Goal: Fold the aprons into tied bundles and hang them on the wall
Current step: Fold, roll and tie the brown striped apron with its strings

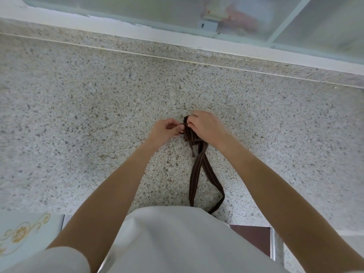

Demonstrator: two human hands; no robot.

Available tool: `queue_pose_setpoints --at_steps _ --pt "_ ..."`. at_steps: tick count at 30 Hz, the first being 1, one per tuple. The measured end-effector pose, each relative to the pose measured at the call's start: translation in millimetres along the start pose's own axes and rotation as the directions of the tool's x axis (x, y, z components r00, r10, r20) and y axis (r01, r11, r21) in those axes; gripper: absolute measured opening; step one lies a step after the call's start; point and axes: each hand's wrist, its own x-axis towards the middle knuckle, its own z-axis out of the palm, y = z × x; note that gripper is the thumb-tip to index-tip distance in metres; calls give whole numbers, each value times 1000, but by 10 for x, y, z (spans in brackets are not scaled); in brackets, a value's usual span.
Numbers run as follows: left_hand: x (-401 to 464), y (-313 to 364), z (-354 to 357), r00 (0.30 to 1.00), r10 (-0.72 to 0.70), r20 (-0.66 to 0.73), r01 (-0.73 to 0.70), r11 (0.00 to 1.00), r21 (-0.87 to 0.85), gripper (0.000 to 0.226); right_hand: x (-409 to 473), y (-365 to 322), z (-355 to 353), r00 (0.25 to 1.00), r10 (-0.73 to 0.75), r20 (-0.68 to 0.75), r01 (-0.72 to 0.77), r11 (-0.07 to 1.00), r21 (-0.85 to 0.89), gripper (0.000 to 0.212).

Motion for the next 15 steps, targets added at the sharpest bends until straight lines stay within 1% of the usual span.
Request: queue_pose_setpoints --at_steps 4,6,7,8,9,10,11,12,13,14,15 --pt "2 33 -61 999 29 14 -30 995 97 5 -80 -81 77 994 1 -109 -7 999 -52 2" --pt "-11 88 -28 999 54 4 -53 972 227 3 -113 -122 93 993 -3 -115 -8 995 -97 14" --pt "-15 108 7 998 60 -26 -51 960 276 3 -128 -151 80 994 16 -109 -27 995 -97 17" --pt "-23 129 50 996 56 -69 -35 961 274 4 -144 -180 72 993 30 -110 -41 994 -98 19" --pt "-27 146 94 994 21 -107 2 978 208 4 -163 -206 59 992 45 -114 -56 993 -101 20" --pt "-30 154 129 991 -38 -126 48 996 81 5 -172 -223 68 991 54 -125 -67 992 -104 20" --pt "-34 163 149 987 -107 -123 100 993 -65 6 -180 -236 67 990 64 -128 -78 991 -107 20" --pt "-54 180 155 979 -173 -104 149 967 -205 8 -187 -242 83 988 64 -142 -81 990 -114 20" --pt "-69 193 136 972 -223 -78 189 932 -309 9 -184 -246 92 986 66 -152 -85 989 -118 20" --pt "-82 195 126 966 -255 -46 220 901 -374 10 -188 -241 110 983 65 -171 -87 988 -126 20" --pt "-94 195 105 960 -277 -26 243 882 -403 12 -185 -244 118 980 63 -187 -90 986 -140 20"
